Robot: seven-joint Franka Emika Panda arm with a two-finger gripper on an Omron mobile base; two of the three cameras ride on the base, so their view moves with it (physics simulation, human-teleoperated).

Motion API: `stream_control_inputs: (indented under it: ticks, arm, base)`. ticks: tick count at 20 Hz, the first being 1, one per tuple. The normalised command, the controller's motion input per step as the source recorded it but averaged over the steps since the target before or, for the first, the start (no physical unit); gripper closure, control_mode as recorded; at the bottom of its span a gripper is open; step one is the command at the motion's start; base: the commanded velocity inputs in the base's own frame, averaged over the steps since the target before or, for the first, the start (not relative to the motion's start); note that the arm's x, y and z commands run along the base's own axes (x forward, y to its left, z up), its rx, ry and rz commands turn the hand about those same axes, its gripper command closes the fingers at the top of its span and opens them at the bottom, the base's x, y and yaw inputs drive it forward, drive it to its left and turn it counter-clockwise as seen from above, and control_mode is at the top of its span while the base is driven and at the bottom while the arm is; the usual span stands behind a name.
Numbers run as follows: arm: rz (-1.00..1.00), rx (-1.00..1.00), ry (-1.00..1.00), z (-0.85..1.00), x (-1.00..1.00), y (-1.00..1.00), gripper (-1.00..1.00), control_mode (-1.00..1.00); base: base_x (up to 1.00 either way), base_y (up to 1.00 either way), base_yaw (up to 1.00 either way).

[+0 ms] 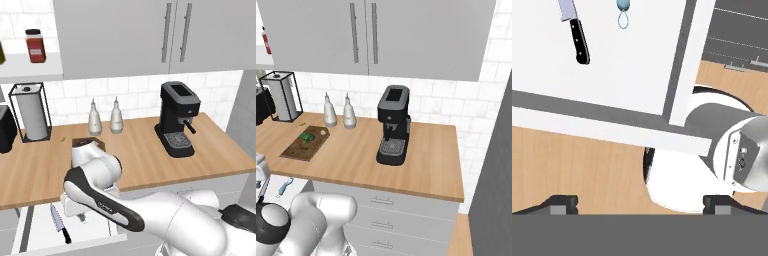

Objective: Place the appropriate cutting tool for cutting the broccoli skin on the cutting board.

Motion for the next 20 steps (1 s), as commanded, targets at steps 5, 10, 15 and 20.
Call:
stream_control_inputs:
  ticks: [5, 10, 15, 20]
  arm:
    - [-0.02, -0.04, 0.02, -0.47, 0.45, 0.48, -1.00, -1.00]
    - [0.00, -0.02, 0.00, -0.62, 0.03, 0.09, -1.00, -1.00]
    - [0.00, 0.00, 0.00, -0.62, 0.12, 0.00, -1.00, -1.00]
    - [0.00, 0.00, 0.00, -0.59, 0.06, 0.00, -1.00, -1.00]
  base:
    - [0.00, 0.00, 0.00]
    - [0.00, 0.00, 0.00]
    - [0.00, 0.00, 0.00]
    - [0.00, 0.00, 0.00]
